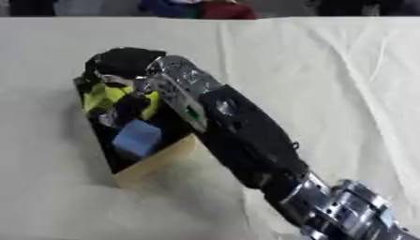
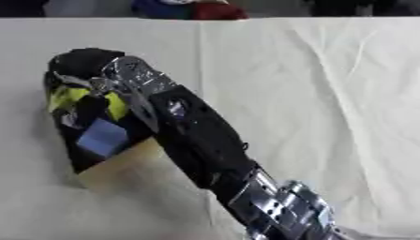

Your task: Pick up objects on the table and place them in the box.

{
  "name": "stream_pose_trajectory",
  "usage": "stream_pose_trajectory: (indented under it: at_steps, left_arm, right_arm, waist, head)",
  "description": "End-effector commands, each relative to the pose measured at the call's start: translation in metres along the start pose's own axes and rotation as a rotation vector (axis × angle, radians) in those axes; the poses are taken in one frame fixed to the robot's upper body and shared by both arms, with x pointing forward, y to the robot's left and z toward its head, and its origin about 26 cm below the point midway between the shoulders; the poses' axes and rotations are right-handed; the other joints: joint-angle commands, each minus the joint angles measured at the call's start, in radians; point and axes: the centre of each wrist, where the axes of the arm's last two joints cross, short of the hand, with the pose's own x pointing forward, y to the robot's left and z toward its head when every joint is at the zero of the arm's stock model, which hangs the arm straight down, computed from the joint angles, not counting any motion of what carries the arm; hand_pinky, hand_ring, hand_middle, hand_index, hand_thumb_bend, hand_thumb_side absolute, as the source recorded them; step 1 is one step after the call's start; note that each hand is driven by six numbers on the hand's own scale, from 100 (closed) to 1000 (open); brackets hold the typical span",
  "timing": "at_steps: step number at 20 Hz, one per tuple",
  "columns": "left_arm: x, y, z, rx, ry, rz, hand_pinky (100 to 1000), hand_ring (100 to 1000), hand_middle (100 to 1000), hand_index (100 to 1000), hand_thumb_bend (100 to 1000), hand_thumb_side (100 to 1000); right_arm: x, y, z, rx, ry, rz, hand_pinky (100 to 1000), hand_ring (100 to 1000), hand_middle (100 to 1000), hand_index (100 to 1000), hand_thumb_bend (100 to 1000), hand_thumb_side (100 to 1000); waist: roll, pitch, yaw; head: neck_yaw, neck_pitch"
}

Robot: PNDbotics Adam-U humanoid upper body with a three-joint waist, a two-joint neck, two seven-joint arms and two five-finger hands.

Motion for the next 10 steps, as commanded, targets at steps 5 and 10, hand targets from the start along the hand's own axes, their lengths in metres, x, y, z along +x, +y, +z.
stream_pose_trajectory:
  at_steps: [5, 10]
  left_arm:
    - [0.006, 0.003, -0.005, -0.014, -0.030, -0.014, 589, 658, 786, 802, 100, 667]
    - [0.006, 0.003, -0.005, -0.015, -0.030, -0.015, 590, 658, 786, 802, 100, 666]
  right_arm:
    - [0.003, -0.035, 0.011, -0.094, 0.002, 0.037, 838, 932, 793, 819, 180, 532]
    - [0.002, -0.040, 0.015, -0.100, 0.009, 0.043, 841, 934, 795, 822, 179, 544]
  waist:
    - [0.007, -0.017, -0.002]
    - [0.008, -0.018, -0.003]
  head:
    - [-0.004, -0.013]
    - [-0.004, -0.012]
